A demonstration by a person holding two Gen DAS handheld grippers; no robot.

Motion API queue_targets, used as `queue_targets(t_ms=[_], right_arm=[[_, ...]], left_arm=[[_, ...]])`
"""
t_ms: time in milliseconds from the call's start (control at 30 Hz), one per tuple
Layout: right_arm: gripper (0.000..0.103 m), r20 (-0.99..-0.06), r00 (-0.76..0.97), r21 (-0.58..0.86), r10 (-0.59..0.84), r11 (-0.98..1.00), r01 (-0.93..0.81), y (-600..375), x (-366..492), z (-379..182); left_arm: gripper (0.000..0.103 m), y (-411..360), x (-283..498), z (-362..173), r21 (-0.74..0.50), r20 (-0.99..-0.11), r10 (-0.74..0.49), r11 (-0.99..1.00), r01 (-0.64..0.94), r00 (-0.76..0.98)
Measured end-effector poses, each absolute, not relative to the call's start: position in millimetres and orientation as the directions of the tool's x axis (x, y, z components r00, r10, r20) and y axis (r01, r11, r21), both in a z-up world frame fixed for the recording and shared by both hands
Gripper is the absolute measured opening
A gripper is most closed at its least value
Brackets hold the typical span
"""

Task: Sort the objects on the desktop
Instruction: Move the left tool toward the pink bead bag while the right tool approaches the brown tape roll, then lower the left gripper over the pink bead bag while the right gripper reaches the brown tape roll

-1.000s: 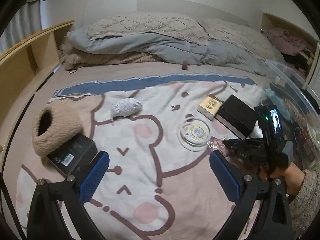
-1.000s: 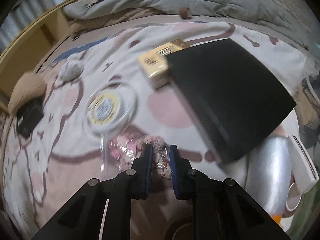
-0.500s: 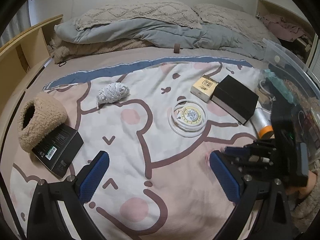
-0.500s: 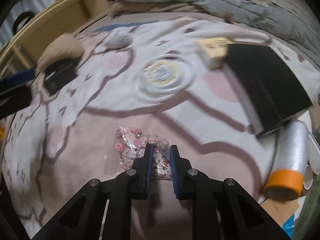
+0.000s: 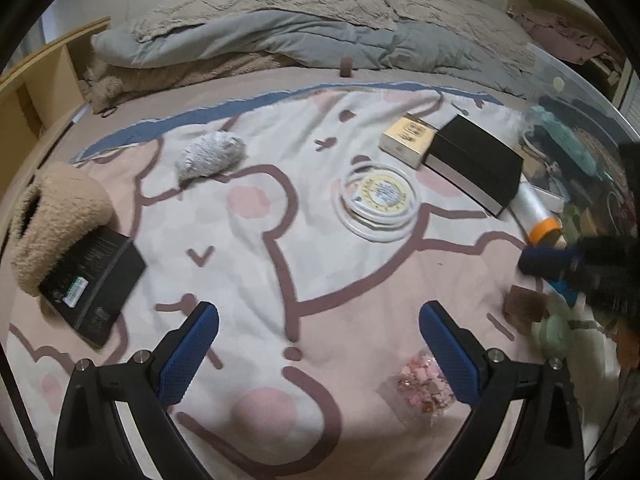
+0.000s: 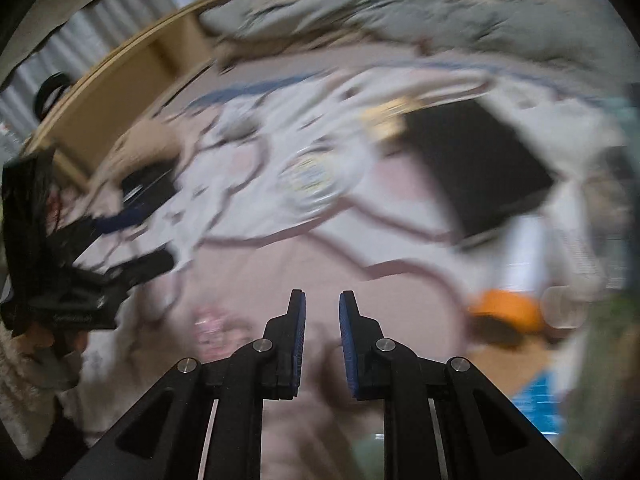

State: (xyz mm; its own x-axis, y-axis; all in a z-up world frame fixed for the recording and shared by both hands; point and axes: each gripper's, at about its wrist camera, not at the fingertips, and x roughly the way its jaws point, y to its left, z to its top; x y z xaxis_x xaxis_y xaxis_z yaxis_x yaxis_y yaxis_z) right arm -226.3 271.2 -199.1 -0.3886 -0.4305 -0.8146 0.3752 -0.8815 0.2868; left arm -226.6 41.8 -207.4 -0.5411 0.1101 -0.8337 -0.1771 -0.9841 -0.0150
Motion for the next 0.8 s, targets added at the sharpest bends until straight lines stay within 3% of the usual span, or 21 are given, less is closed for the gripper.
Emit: queue_targets(t_ms=[200, 367, 800], right_arm=[[0.018, -0.820, -0.426, 0.279, -0.382, -0.917, 0.284, 305, -234, -203], [0.018, -0.837, -0.381, 0.280, -0.392, -0.906, 0.318, 294, -231, -219], [0.018, -0.870, -0.349, 0.237, -0.348, -0.917, 0.322, 283, -211, -237]], left_arm=[[0.100, 64, -219, -212, -0.061, -0.835, 0.204, -0.957, -0.282, -0.511], [0.100, 83, -210, -217, -0.048, -0.839, 0.235, -0.931, -0.363, -0.491], [0.100, 87, -200, -221, -0.061, -0.851, 0.250, -0.921, -0.385, -0.463]])
